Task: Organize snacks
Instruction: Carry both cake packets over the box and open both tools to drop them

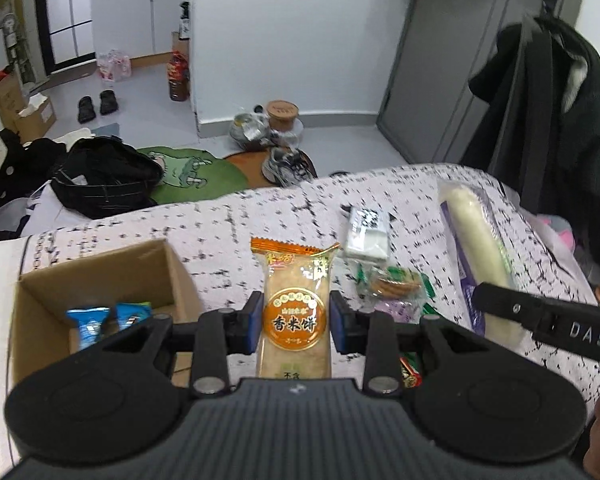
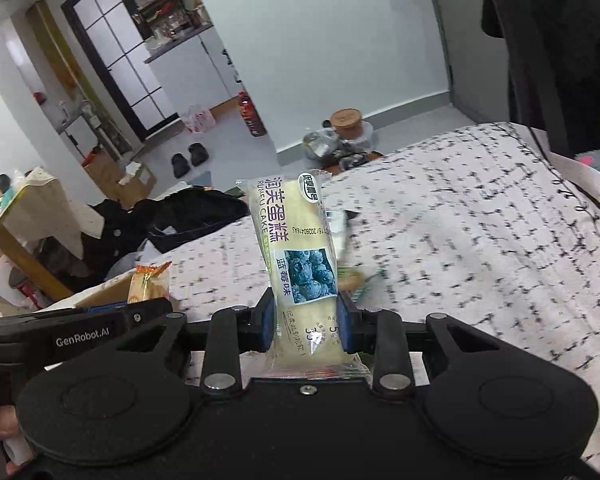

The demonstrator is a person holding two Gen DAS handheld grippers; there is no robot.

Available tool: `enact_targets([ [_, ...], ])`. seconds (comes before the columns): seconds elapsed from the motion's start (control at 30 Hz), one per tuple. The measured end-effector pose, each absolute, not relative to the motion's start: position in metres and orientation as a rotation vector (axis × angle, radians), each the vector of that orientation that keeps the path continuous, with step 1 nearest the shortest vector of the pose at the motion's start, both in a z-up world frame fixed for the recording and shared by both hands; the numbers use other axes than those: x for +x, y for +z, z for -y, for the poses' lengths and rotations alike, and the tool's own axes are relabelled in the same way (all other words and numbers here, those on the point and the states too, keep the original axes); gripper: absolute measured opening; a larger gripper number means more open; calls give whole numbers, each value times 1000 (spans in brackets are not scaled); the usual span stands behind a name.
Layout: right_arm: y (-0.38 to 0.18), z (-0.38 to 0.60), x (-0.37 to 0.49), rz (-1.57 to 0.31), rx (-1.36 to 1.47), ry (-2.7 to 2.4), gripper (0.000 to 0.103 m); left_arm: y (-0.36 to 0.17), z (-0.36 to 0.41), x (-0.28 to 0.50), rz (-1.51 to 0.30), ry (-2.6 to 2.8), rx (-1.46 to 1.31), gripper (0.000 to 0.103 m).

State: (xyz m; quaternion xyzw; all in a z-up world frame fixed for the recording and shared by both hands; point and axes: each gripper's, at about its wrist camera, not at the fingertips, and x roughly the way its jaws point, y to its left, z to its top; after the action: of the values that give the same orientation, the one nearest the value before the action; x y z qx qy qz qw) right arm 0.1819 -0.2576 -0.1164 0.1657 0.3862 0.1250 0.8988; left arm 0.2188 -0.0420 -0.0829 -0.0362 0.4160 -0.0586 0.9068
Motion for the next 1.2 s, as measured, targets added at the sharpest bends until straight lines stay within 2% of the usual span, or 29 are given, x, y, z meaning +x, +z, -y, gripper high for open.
enact_targets([
  [0.5,-105,185,171,-769,313,352,30,-66,-30,189,-804,-36,-157,33],
  [1.2,-98,105,164,-781,309,453,30,-80,-96,162,-833,67,-200,33],
])
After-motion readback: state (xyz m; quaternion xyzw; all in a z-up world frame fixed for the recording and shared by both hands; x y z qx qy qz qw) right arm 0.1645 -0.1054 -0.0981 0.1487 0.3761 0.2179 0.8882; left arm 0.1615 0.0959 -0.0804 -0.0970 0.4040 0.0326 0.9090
